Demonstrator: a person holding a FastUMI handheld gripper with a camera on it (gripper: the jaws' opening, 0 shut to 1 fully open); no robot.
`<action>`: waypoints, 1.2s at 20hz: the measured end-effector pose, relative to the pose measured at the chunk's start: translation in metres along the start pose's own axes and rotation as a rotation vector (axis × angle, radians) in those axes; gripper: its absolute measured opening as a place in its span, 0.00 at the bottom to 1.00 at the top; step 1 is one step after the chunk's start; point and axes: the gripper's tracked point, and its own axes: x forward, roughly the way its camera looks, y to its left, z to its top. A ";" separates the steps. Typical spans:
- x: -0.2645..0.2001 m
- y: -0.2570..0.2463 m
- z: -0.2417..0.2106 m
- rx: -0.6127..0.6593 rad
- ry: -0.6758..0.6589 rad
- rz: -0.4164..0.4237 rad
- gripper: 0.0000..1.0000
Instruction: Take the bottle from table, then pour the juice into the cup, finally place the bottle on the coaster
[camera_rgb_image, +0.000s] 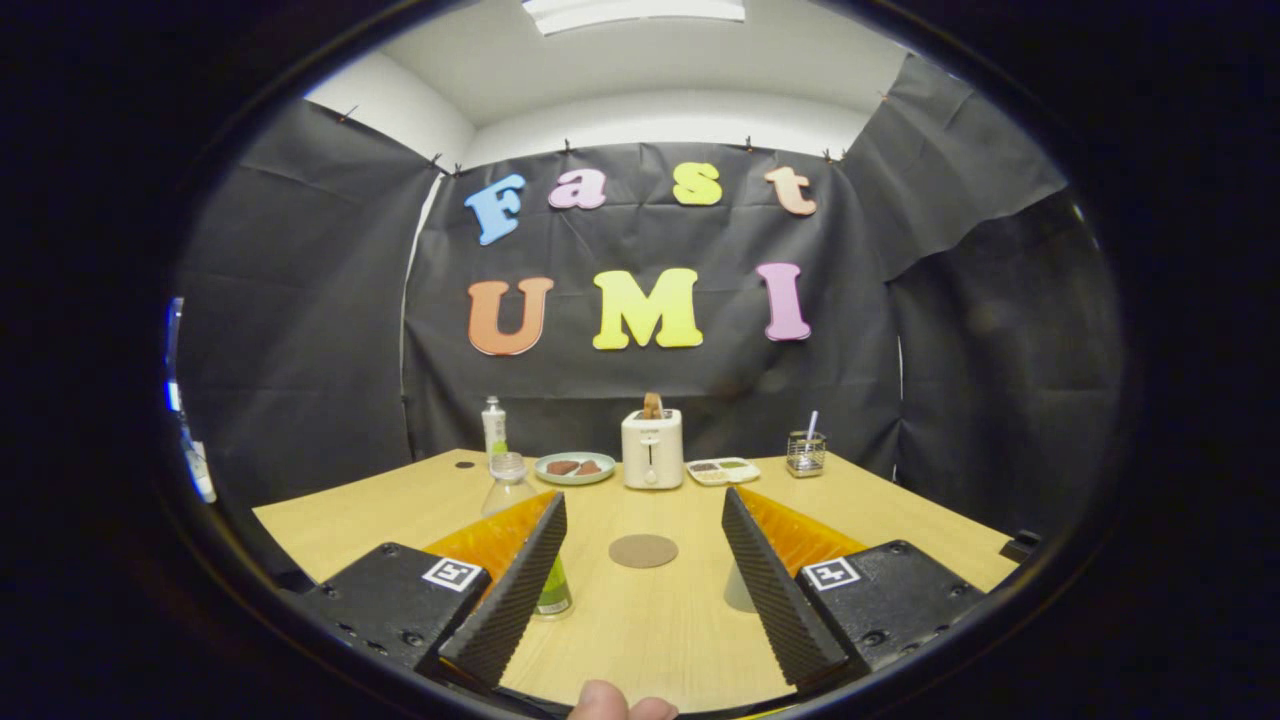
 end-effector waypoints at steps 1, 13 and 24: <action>-0.001 0.000 0.001 0.005 -0.008 0.000 1.00; 0.002 0.019 -0.003 -0.008 -0.008 0.028 1.00; 0.008 0.045 -0.028 -0.014 0.036 0.039 1.00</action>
